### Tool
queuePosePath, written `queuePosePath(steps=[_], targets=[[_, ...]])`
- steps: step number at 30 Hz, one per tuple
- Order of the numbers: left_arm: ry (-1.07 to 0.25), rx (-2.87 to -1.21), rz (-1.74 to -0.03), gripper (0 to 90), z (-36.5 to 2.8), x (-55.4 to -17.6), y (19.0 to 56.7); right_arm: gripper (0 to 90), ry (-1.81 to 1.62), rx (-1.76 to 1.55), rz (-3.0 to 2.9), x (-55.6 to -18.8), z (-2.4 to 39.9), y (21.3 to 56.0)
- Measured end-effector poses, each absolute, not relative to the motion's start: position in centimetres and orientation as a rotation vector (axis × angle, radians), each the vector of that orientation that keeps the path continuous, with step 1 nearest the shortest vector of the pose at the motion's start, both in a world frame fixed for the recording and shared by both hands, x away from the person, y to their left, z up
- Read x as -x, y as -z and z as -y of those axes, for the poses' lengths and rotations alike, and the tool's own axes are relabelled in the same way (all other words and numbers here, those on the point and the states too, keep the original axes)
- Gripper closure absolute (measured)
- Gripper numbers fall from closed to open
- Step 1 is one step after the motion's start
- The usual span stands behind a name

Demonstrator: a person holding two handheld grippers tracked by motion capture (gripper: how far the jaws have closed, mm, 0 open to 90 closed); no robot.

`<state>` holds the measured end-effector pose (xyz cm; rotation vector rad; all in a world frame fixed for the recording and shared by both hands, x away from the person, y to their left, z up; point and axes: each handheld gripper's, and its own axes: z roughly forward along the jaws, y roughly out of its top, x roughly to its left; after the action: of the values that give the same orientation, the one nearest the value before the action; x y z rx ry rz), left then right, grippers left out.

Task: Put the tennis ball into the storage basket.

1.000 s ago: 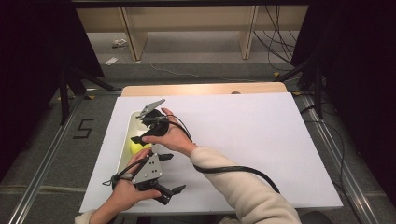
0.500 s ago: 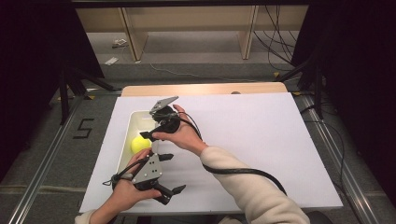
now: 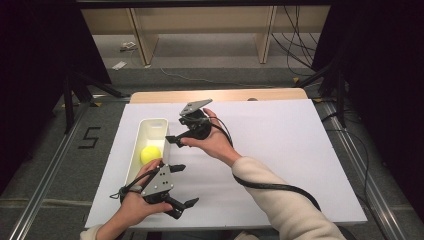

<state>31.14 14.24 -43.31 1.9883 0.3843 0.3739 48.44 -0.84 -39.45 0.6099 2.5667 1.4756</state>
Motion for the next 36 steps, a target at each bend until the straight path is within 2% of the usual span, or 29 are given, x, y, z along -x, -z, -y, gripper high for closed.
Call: queuePosePath(steps=[33,36], targets=[[-0.394,-1.981,-0.402,0.0,-14.3,-31.2,43.2,15.6,-1.441,-0.766,-2.457,-46.6,10.7,39.2],[-0.364,-1.978,-0.392,0.0,-14.2,-31.1,43.2,15.6,-1.444,-0.790,-2.435,-46.4,11.8,39.1]])
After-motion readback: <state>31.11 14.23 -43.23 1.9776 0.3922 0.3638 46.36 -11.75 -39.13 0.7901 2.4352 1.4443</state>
